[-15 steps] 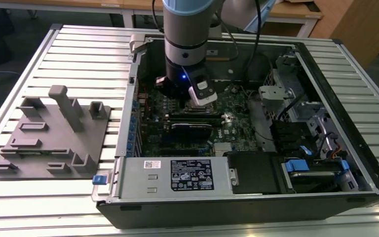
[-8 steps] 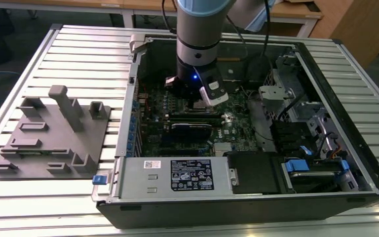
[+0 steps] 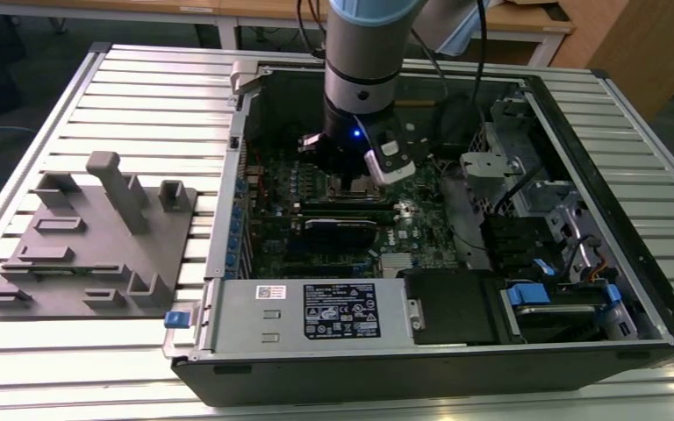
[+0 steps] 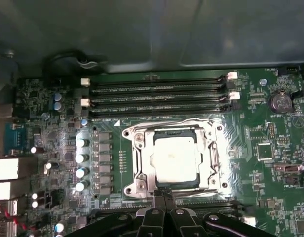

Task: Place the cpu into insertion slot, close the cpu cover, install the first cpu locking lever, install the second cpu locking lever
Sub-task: 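Install the second cpu locking lever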

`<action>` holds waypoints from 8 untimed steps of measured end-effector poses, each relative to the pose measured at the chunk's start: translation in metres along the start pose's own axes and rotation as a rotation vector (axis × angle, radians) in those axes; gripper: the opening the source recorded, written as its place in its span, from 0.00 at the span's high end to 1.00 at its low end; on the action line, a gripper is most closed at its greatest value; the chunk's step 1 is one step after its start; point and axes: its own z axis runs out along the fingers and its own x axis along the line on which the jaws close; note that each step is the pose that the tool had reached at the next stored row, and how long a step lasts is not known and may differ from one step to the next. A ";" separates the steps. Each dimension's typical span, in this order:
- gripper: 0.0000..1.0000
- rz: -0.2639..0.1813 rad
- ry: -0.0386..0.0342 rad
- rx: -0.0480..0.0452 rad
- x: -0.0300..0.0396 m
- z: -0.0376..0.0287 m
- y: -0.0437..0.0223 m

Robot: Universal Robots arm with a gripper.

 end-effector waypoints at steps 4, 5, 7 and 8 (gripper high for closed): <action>0.90 0.000 -0.0006 0.0096 -0.0011 0.0011 0.0060; 0.90 0.000 -0.0010 0.0136 -0.0013 0.0014 0.0076; 0.90 -0.001 -0.0016 0.0209 -0.0018 0.0020 0.0103; 0.90 -0.001 -0.0018 0.0241 -0.0020 0.0023 0.0116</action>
